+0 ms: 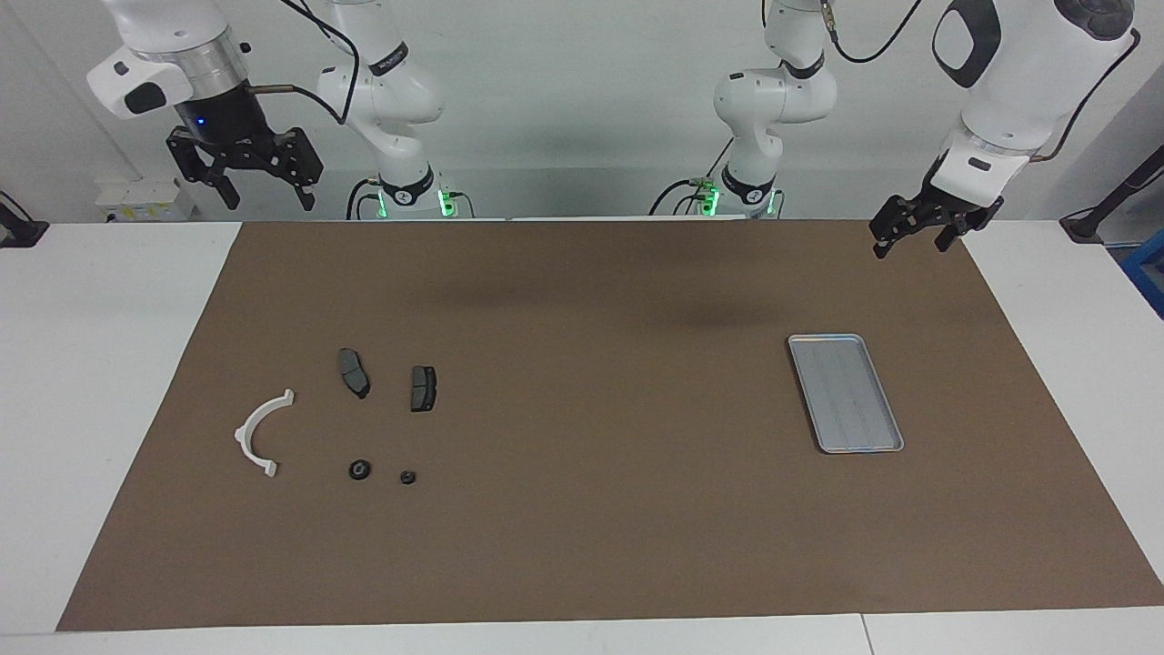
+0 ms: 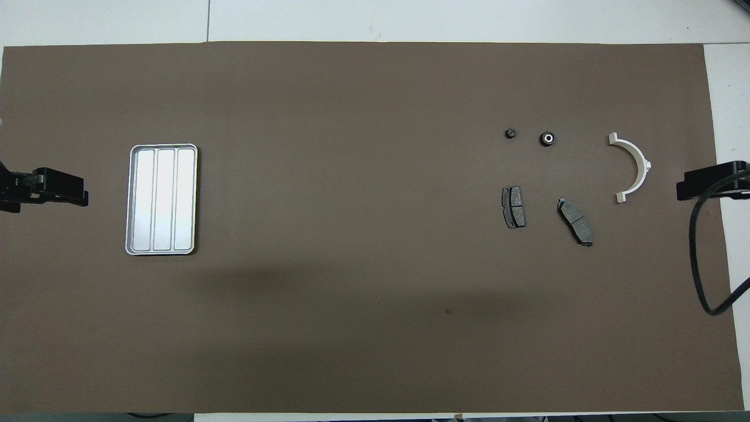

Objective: Pick bearing gear from pile to tray

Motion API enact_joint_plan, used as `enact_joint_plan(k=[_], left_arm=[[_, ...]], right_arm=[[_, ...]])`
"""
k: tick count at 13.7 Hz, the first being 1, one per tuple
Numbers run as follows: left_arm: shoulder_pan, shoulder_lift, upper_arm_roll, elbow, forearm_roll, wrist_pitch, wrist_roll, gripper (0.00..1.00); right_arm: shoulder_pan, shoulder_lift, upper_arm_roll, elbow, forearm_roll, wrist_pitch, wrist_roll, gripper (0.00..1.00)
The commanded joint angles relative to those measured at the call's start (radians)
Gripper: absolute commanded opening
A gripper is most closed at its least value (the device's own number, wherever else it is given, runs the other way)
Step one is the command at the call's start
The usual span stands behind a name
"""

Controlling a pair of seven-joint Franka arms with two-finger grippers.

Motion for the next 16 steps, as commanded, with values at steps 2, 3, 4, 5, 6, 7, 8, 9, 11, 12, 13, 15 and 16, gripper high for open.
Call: enact_joint_plan(k=[2,3,4,5,6,7,8,9,11,12,13,15,16], left_arm=[[0.005,-0.020,-0.006,-0.013,0.013,-0.006,0.004,1.00],[0.005,-0.020,-0.006,-0.013,0.013,-0.006,0.004,1.00],[0.005,-0.020,-0.006,-0.013,0.013,-0.006,0.004,1.00],[0.005,-0.020,-0.006,-0.015,0.013,-0.006,0.004,1.00],[0.005,-0.020,-0.006,-0.015,0.013,-0.004,0.004,1.00],[0.005,-0.020,-0.006,-0.015,0.013,-0.006,0.004,1.00],[0.005,-0.020,-0.006,-0.015,0.013,-0.006,0.004,1.00],[0.005,-0.020,-0.006,-0.015,0.013,-0.006,0.004,1.00],[0.005,-0.020,-0.006,-0.015,0.013,-0.004,0.004,1.00],[0.005,-0.020,-0.006,-0.013,0.013,-0.006,0.004,1.00],[0.005,-0.020,-0.006,-0.013,0.013,-0.006,0.004,1.00],[0.005,-0.020,-0.006,-0.015,0.013,-0.006,0.004,1.00],[0.005,-0.020,-0.006,-0.015,0.013,-0.006,0.004,1.00]], right_arm=[[-0.011,-0.022,0.005,-0.017,0.018,0.001,-0.016,1.00],[-0.010,-0.026,0.008,-0.023,0.018,0.001,-0.014,1.00],[-0.008,-0.026,0.009,-0.025,0.016,0.004,-0.013,1.00],[-0.008,-0.026,0.011,-0.031,0.016,0.012,-0.013,1.00],[-0.005,-0.026,0.012,-0.045,0.016,0.023,-0.013,1.00],[0.008,-0.026,0.011,-0.066,0.016,0.048,-0.011,1.00],[0.011,-0.026,0.011,-0.095,0.016,0.081,-0.011,1.00],[0.015,-0.026,0.011,-0.130,0.016,0.122,-0.011,1.00],[0.016,-0.017,0.013,-0.195,0.016,0.211,0.002,1.00],[0.030,-0.008,0.013,-0.218,0.010,0.246,0.012,1.00],[0.060,0.018,0.013,-0.230,0.002,0.277,0.027,1.00],[0.076,0.082,0.013,-0.230,-0.013,0.332,0.087,1.00],[0.093,0.115,0.013,-0.230,-0.024,0.366,0.102,1.00]])
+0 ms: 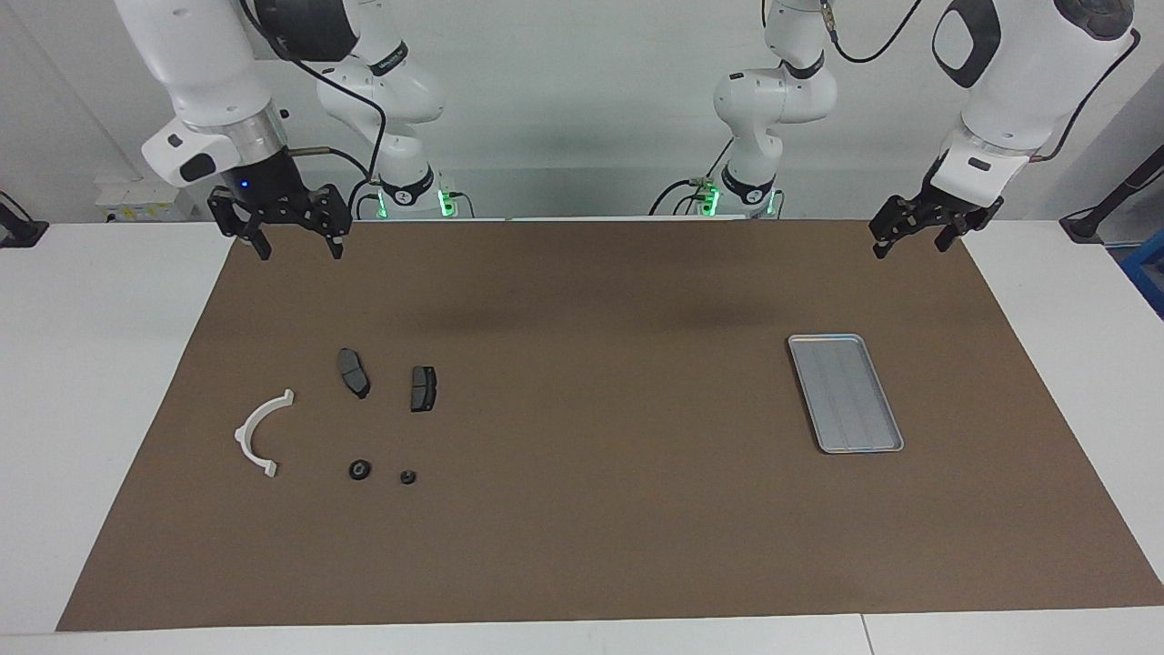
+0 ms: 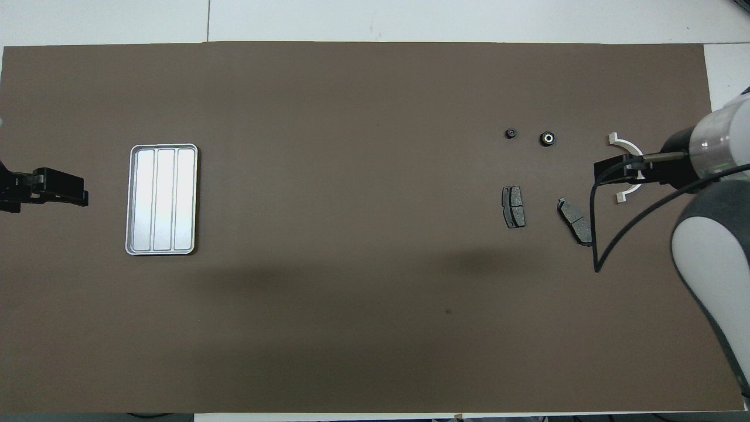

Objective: Pick bearing gear from pile to tray

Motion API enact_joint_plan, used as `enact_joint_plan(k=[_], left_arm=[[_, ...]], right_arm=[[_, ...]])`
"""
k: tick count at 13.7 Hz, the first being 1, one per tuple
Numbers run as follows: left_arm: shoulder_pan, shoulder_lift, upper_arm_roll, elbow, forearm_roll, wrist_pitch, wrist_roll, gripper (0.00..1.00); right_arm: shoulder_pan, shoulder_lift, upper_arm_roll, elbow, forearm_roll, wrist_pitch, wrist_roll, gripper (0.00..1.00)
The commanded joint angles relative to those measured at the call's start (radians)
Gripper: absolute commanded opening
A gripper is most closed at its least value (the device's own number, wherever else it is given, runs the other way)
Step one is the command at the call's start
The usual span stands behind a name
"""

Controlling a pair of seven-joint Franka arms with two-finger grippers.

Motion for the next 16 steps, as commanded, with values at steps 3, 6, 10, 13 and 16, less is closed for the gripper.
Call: enact_joint_plan(k=[3,6,10,13,16], left_arm=[[0.005,-0.020,-0.006,-0.013,0.013,-0.006,0.004,1.00],[0.005,-0.020,-0.006,-0.015,0.013,-0.006,0.004,1.00],[0.005,-0.020,-0.006,-0.015,0.013,-0.006,0.004,1.00],[0.005,-0.020,-0.006,-0.013,0.013,-0.006,0.004,1.00],[0.005,-0.020,-0.006,-0.015,0.015,-0.007,0.004,1.00]], right_arm=[[0.034,0.159,0.001,0.005,-0.048,0.144,0.078,1.00],[0.046,0.277,0.001,0.065,-0.055,0.190,0.126,1.00],[0.070,0.455,0.000,0.211,-0.053,0.195,0.187,1.00],[0.072,0.575,-0.002,0.286,-0.087,0.204,0.250,1.00],[0.101,0.624,0.000,0.304,-0.168,0.238,0.316,1.00]])
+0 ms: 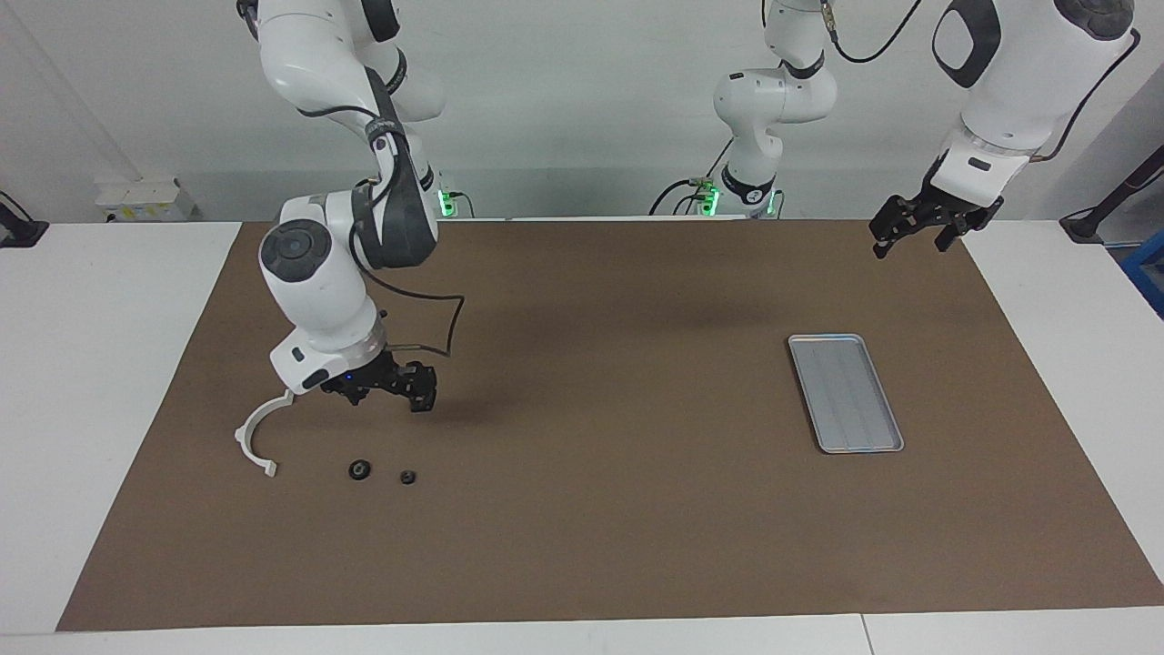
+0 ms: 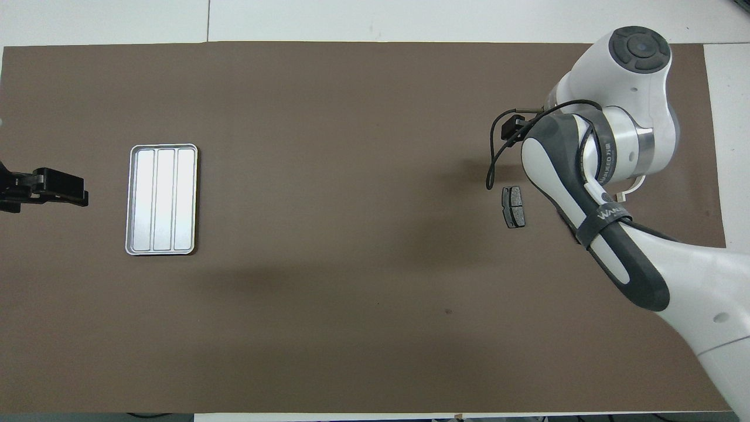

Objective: Pick bearing gear from pile to tray

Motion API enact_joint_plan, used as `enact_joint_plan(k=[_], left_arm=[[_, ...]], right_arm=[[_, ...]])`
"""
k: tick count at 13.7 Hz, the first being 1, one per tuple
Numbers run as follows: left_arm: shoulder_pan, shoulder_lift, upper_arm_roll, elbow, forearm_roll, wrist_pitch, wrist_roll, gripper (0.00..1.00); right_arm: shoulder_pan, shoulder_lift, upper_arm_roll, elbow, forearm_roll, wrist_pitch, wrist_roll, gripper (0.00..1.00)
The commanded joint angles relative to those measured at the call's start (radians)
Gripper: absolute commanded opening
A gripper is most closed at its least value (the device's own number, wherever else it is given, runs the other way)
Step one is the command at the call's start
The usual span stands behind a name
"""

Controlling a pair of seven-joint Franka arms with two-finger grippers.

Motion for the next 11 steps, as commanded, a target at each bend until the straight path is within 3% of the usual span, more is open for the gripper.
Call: enact_joint_plan(k=[1,11], left_arm=[[0.005,-0.020,-0.006,-0.015,0.013,-0.006,0.004,1.00],[0.005,-0.020,-0.006,-0.015,0.013,-0.006,0.004,1.00]], right_arm=[[0.023,0.045,0.001,0.044,-0.052,0.014,0.044,1.00],[0.023,0.106,0.001,0.045,-0.084,0.120,0.064,1.00]])
